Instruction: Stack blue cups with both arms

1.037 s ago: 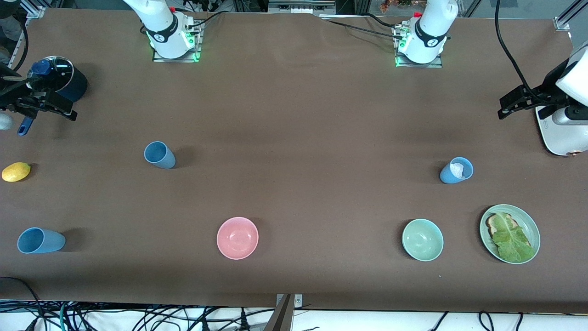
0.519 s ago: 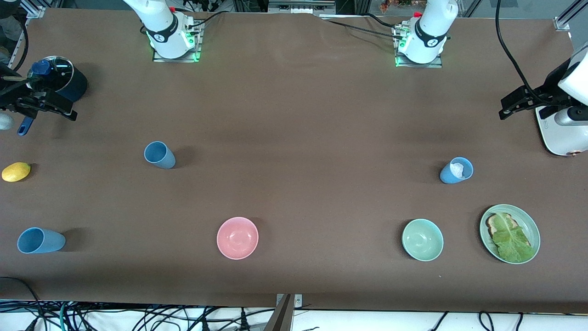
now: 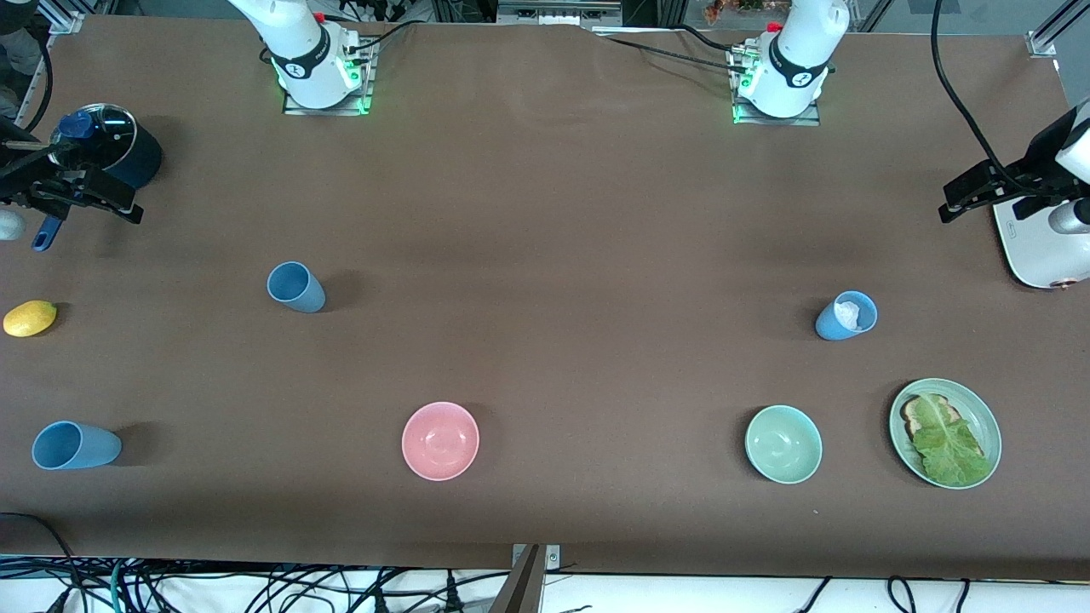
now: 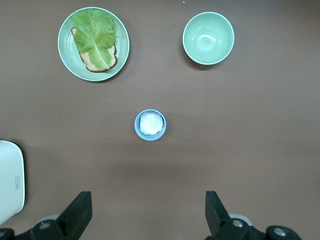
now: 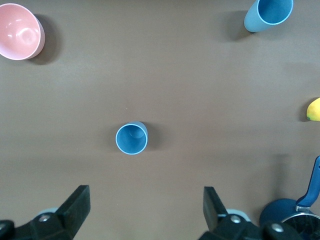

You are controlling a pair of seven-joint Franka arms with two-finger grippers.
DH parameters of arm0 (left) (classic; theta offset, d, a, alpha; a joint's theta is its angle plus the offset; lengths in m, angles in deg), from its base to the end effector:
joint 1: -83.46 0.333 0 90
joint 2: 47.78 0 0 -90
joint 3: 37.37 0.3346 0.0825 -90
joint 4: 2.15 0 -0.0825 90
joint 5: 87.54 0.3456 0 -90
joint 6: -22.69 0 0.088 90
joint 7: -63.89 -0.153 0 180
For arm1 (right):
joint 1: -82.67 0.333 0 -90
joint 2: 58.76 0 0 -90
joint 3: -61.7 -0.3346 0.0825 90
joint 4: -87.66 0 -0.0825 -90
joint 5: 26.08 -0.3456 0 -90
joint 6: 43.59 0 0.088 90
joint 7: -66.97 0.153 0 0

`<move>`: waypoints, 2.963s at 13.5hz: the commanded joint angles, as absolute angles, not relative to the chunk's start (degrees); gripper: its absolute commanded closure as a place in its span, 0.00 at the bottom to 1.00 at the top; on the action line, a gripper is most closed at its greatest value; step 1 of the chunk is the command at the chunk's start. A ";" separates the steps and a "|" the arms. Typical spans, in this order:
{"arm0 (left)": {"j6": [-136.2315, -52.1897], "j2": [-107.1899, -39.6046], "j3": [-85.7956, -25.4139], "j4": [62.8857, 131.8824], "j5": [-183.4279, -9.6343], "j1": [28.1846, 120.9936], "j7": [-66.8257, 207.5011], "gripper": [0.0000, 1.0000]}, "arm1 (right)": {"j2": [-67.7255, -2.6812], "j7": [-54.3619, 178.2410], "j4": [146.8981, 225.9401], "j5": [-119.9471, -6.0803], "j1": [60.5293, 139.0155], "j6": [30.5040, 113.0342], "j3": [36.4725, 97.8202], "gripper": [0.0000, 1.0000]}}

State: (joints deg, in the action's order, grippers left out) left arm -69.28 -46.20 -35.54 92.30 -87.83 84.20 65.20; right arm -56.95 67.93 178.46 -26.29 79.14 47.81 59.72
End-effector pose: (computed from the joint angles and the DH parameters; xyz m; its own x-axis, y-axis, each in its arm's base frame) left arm 0.5076 0.0222 0.5805 0.9976 0.0678 -0.0159 0.0679 -0.9977 0.0056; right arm 0.5266 -0.0140 0.5767 0.9988 -0.0439 -0.0212 -0.0440 -0.9990 -0.0044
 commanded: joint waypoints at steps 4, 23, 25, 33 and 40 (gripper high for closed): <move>-69.24 -46.98 -35.52 91.28 -87.80 86.89 60.03 0.00 | -58.14 67.24 179.59 -25.64 78.89 47.91 59.59 0.00; -76.27 -51.38 -35.08 92.33 -87.89 89.53 53.78 0.00 | -58.14 67.32 179.59 -25.64 78.89 47.82 59.59 0.00; -77.24 -52.34 -35.08 92.42 -87.89 89.53 53.69 0.00 | -58.14 67.32 179.59 -25.64 78.89 47.82 59.59 0.00; -87.94 -57.44 -35.43 97.15 -87.89 89.44 53.69 0.00 | -56.83 67.24 179.59 -25.99 78.89 47.99 59.59 0.00; -97.71 -57.44 -35.52 105.24 -87.89 89.35 53.60 0.00 | -50.86 66.09 179.51 -24.94 81.08 47.73 59.41 0.00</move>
State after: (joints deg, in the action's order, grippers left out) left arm -95.20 -58.79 -35.33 102.42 -87.83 89.25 54.79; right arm -53.69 66.74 179.44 -26.28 79.41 47.76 59.58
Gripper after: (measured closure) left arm 0.000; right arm 0.000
